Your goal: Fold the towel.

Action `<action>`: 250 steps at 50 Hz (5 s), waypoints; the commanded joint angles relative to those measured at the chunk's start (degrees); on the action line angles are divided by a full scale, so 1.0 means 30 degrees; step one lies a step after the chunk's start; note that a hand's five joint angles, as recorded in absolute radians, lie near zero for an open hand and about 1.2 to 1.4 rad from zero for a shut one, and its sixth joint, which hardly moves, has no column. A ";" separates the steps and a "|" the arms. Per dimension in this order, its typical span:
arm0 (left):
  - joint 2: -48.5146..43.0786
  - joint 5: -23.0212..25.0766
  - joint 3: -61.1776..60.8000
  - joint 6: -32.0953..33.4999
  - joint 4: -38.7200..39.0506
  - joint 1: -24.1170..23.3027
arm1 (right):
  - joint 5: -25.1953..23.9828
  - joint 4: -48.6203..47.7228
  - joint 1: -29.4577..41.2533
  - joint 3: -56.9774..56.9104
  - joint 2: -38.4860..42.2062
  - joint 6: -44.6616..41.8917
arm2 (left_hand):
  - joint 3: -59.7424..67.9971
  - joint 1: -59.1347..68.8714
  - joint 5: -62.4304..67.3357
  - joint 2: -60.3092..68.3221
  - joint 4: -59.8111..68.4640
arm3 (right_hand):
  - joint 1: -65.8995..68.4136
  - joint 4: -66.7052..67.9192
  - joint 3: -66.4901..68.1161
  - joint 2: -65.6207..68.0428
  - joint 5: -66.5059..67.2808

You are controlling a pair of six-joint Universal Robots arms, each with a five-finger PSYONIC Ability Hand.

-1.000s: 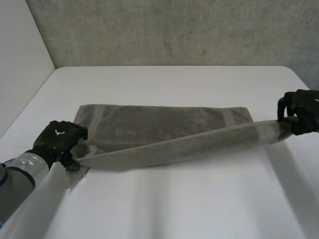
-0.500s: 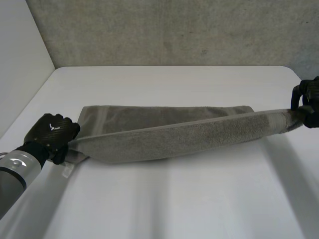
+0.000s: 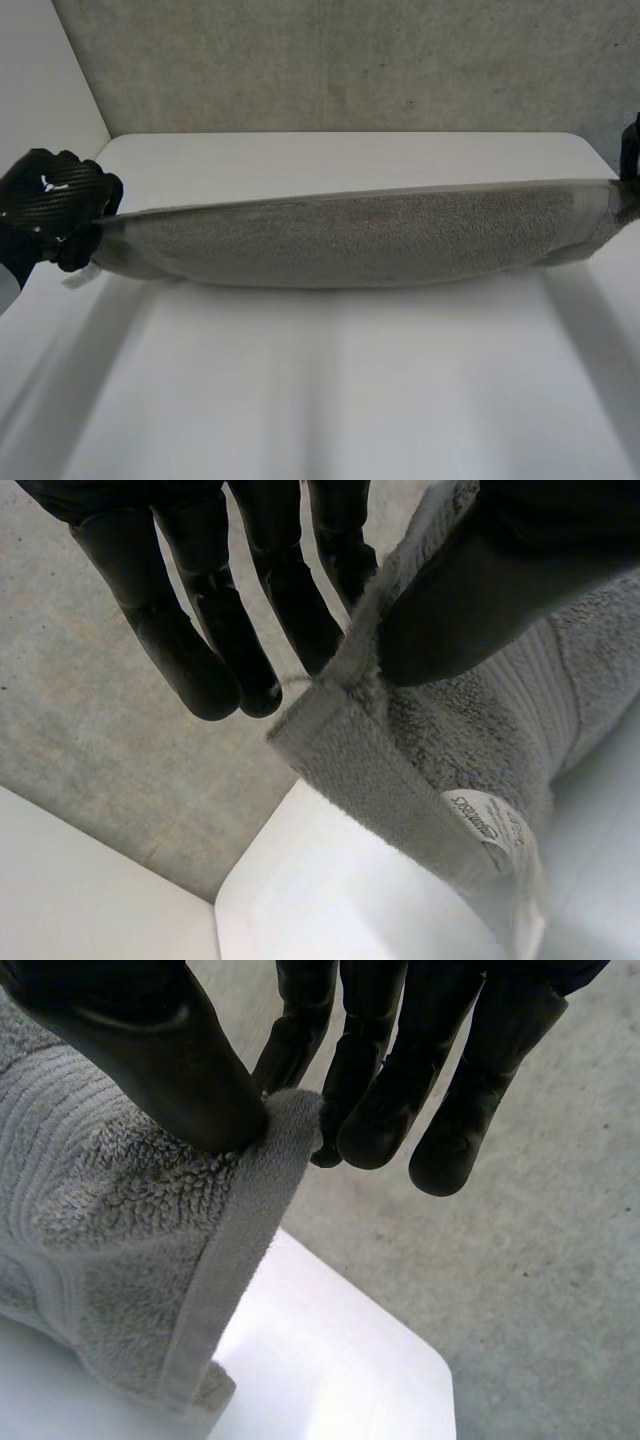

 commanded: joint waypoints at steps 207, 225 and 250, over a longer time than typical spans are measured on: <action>-0.8248 -0.3924 0.3020 -0.8366 0.5588 -0.8624 | 0.7772 -0.7059 0.9065 0.3598 0.8415 -0.2221 | -2.5820 -2.4162 -2.8138 -2.5235 -2.5323 | -1.5245 -1.5240 -1.5153 -1.4140 -1.5195; -0.8366 -0.4424 0.2992 -0.8366 0.5588 -0.8977 | 0.7331 -0.8762 0.8798 0.3426 1.1050 -0.2104 | -2.5820 -2.4162 -2.8138 -2.5235 -2.5323 | -1.0474 -1.0469 -1.0382 -0.9369 -1.0424; -0.7253 -0.6208 0.4397 -1.0236 0.5558 -0.8947 | 0.7536 -0.3816 1.7460 -0.6703 1.3709 -0.4766 | -2.5821 -2.4162 -2.8138 -2.5235 -2.5324 | 0.1066 0.1071 0.1158 0.2171 0.1116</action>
